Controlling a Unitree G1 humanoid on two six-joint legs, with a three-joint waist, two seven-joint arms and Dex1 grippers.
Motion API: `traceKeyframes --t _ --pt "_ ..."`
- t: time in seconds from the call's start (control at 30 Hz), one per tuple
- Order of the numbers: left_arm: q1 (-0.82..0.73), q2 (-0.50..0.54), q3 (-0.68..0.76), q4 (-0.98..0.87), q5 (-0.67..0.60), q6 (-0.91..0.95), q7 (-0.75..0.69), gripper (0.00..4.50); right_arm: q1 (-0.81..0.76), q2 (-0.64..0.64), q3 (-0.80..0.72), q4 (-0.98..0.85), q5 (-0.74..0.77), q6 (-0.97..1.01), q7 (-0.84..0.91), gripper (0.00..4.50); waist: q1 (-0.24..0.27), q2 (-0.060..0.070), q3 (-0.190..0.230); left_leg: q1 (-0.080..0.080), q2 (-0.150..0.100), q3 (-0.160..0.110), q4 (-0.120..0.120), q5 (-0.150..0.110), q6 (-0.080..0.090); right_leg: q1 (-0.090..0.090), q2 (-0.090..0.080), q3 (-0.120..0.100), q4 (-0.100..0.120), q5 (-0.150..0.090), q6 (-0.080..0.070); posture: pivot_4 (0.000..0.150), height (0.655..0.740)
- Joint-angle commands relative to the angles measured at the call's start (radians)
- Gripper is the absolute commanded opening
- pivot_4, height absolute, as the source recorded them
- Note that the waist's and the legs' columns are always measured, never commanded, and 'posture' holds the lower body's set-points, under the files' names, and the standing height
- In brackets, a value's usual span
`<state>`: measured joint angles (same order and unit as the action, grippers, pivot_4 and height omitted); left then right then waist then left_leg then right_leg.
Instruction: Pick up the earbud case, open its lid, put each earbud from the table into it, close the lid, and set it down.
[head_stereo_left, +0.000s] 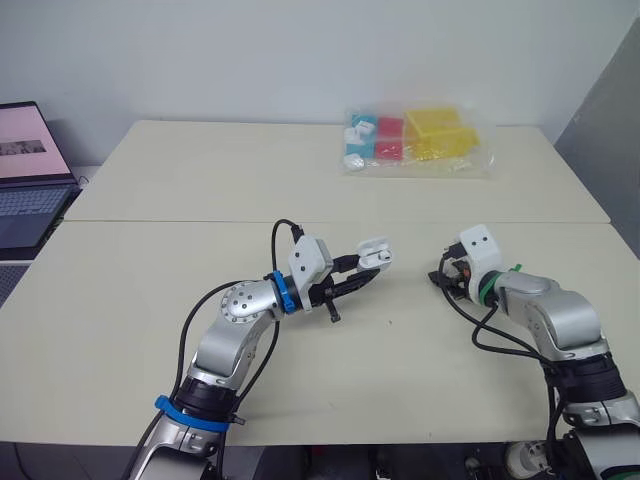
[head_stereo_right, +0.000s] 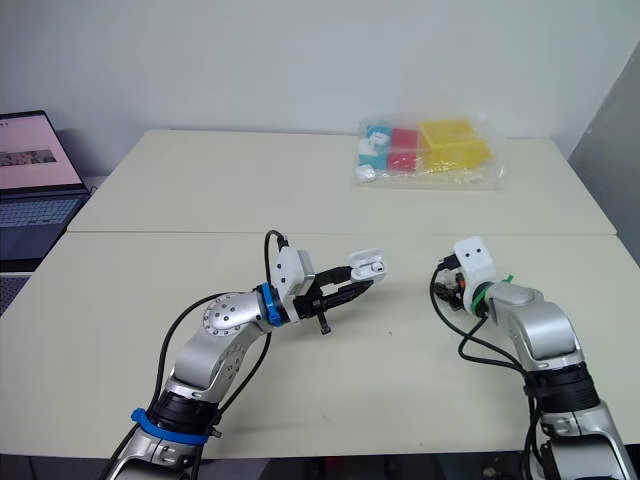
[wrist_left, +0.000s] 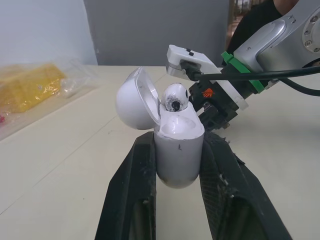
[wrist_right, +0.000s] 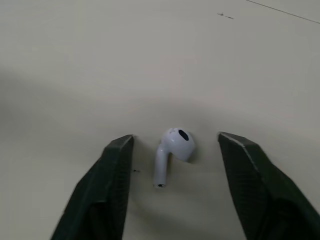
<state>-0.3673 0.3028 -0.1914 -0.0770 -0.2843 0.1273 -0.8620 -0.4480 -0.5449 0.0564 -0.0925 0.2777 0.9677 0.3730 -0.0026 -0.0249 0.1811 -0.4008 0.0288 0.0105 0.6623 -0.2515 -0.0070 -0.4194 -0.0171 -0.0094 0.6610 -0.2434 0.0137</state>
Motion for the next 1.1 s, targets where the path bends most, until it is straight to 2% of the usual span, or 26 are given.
traceKeyframes --t 0.03,0.13,0.37,0.5,0.6,0.73,0.83,0.97,1.1 --pt "-0.012 -0.008 -0.002 -0.018 -0.001 -0.021 0.0 0.8 0.001 -0.009 -0.012 -0.003 -0.015 0.0 0.008 1.47 0.0 0.0 0.0 0.0 0.0 0.0 0.0 0.0 0.0 0.0 0.0 0.0 0.0 0.0 0.0 0.15 0.74" --pt "-0.013 -0.008 -0.002 -0.016 -0.001 -0.022 -0.001 0.8 0.006 -0.006 -0.009 -0.002 -0.021 -0.005 0.01 0.45 0.0 0.0 0.0 0.0 0.0 0.0 0.0 0.0 0.0 0.0 0.0 0.0 0.0 0.0 0.0 0.15 0.74" --pt "-0.012 -0.003 0.0 -0.022 0.001 -0.018 0.001 0.8 0.015 -0.05 0.012 -0.034 -0.039 -0.025 0.064 0.45 0.001 0.0 0.0 0.0 0.0 0.0 0.0 0.0 0.0 0.0 0.0 0.0 0.0 0.0 0.0 0.15 0.74" --pt "-0.003 0.008 0.003 -0.035 -0.001 -0.011 -0.001 0.8 0.06 -0.199 0.023 -0.156 0.055 -0.056 0.308 0.45 0.003 0.0 0.0 -0.001 0.0 -0.001 0.0 0.0 0.0 0.0 -0.001 -0.001 -0.001 0.0 0.0 0.15 0.74" --pt "0.002 0.014 0.004 -0.045 -0.004 -0.006 -0.001 0.8 0.086 -0.284 0.023 -0.191 0.09 -0.065 0.422 0.45 0.002 0.0 0.0 -0.001 0.0 0.0 0.0 0.0 0.0 0.0 -0.001 -0.001 -0.003 0.0 0.0 0.15 0.74" --pt "0.026 0.021 0.0 -0.079 -0.004 0.008 0.006 0.8 0.166 -0.485 0.066 -0.174 0.043 -0.292 0.685 0.45 0.001 0.0 0.0 0.0 0.0 0.0 0.0 0.0 0.0 0.0 -0.001 -0.001 -0.002 0.0 0.0 0.15 0.74" --pt "0.058 0.033 -0.006 -0.117 -0.005 0.023 0.006 0.8 0.204 -0.593 0.118 -0.112 -0.028 -0.455 0.816 0.45 0.001 0.0 0.0 0.0 0.0 0.0 0.0 0.0 0.0 0.0 0.0 -0.001 -0.002 0.0 0.0 0.15 0.74" --pt "0.075 0.042 0.001 -0.141 -0.006 0.038 0.01 0.8 0.221 -0.652 0.156 -0.034 -0.107 -0.601 0.899 0.45 -0.001 0.0 0.0 0.001 0.0 0.002 0.0 0.0 0.0 0.0 0.0 -0.001 -0.001 0.0 0.0 0.15 0.74" --pt "0.079 0.054 0.009 -0.152 -0.007 0.052 0.014 0.8 0.181 -0.624 0.17 0.061 -0.154 -0.698 0.925 0.45 -0.001 0.0 0.0 0.002 0.0 0.002 0.0 0.0 0.0 0.001 0.0 -0.001 -0.001 0.0 0.0 0.15 0.74"
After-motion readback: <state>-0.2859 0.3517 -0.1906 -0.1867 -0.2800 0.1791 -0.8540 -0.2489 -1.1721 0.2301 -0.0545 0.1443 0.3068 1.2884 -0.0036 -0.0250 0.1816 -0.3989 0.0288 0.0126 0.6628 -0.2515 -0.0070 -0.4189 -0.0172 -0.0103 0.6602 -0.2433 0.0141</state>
